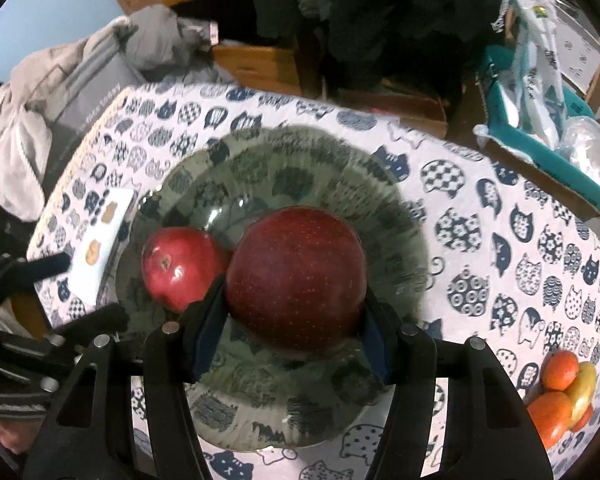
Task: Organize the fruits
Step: 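Lower both apples into the green bowl and open both tools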
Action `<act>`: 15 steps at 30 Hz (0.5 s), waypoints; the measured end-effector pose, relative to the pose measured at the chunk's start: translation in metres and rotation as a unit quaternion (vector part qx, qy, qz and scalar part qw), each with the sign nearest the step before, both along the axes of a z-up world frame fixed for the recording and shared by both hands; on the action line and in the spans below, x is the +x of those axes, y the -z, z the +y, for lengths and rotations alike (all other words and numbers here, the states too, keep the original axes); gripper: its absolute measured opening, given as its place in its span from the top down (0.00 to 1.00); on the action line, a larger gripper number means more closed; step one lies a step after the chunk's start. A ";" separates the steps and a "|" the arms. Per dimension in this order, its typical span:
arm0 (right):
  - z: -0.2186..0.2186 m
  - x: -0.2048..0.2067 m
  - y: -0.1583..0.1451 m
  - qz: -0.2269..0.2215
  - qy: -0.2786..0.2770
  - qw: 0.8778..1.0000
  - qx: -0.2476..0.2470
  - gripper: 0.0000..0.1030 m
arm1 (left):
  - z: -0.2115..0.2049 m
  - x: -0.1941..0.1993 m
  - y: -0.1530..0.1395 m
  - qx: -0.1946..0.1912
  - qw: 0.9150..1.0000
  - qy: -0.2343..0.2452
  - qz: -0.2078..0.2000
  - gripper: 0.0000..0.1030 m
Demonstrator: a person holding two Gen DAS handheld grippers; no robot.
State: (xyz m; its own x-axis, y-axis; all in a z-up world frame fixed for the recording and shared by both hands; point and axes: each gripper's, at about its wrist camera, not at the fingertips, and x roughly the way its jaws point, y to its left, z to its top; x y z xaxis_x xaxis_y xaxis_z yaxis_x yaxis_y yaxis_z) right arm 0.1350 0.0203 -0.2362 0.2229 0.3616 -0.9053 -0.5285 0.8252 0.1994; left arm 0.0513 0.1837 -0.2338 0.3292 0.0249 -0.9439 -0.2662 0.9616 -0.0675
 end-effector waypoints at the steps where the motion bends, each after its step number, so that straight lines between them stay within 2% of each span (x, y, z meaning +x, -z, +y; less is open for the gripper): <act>1: 0.003 -0.001 0.003 0.003 -0.003 1.000 -0.004 0.41 | 0.004 -0.002 0.000 -0.001 1.000 -0.005 0.000 0.11; 9: 0.020 -0.008 0.029 0.026 -0.024 0.998 -0.043 0.41 | 0.020 -0.010 0.004 -0.012 1.000 -0.027 0.006 0.11; 15: 0.026 -0.009 0.031 0.030 -0.033 0.998 -0.046 0.40 | 0.025 -0.013 0.006 -0.014 0.999 -0.030 0.007 0.11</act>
